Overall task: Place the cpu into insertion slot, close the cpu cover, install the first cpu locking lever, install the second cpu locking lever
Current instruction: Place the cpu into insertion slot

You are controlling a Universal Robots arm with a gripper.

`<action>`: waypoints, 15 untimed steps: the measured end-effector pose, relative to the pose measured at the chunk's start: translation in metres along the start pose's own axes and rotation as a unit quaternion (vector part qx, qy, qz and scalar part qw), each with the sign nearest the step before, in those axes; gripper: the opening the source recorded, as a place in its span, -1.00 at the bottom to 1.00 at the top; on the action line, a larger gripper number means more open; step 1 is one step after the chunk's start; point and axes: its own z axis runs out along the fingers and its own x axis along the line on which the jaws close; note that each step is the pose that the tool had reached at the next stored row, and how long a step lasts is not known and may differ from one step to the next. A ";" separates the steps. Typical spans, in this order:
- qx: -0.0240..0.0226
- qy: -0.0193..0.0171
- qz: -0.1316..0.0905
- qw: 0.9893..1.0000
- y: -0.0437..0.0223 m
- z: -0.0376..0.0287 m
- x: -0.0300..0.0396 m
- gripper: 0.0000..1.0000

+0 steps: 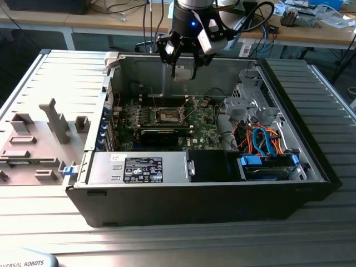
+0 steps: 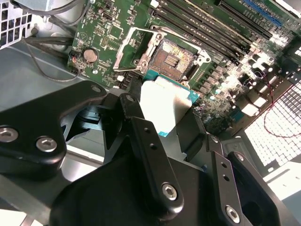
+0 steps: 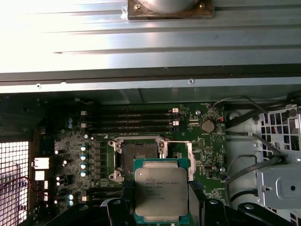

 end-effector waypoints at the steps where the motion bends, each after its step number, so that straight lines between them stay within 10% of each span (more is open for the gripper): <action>1: 0.000 0.000 0.000 1.000 -0.0001 0.0006 0.0000 0.08; 15: 0.000 0.000 0.005 1.000 -0.0001 0.0011 0.0000 0.08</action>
